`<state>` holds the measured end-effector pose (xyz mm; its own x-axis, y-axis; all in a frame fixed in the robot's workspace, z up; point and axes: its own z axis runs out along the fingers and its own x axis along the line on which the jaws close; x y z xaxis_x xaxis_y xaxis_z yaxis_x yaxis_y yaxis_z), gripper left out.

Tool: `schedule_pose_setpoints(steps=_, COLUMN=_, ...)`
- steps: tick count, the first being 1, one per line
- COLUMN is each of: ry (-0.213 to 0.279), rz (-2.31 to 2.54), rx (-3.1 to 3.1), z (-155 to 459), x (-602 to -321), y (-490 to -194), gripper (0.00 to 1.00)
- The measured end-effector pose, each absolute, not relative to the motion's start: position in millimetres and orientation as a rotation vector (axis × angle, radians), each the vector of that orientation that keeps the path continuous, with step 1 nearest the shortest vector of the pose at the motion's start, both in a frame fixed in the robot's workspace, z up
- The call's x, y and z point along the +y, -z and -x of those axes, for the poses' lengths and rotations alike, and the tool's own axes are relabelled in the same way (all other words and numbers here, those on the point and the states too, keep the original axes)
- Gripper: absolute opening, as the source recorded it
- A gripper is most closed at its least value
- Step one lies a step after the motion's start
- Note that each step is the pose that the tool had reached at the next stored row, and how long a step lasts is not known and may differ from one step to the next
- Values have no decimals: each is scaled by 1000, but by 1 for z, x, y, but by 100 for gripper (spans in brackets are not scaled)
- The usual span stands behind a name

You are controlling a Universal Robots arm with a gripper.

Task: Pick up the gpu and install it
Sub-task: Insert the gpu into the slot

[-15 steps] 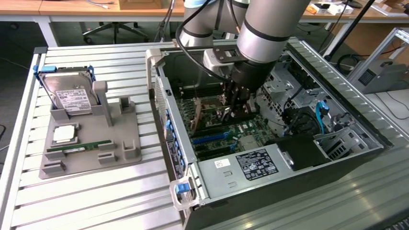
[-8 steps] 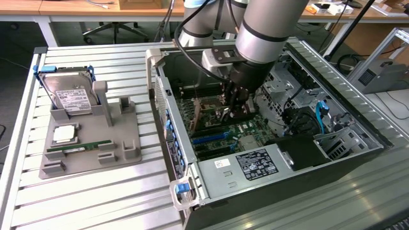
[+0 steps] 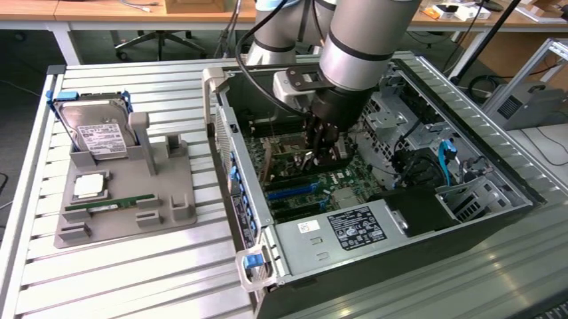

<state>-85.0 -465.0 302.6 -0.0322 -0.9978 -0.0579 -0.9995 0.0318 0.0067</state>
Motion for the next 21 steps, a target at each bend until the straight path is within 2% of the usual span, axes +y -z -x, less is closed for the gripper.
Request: schedule_pose_setpoints(steps=21, ry=-62, rz=2163, rx=2233, z=101, x=-465, y=-298, gripper=30)
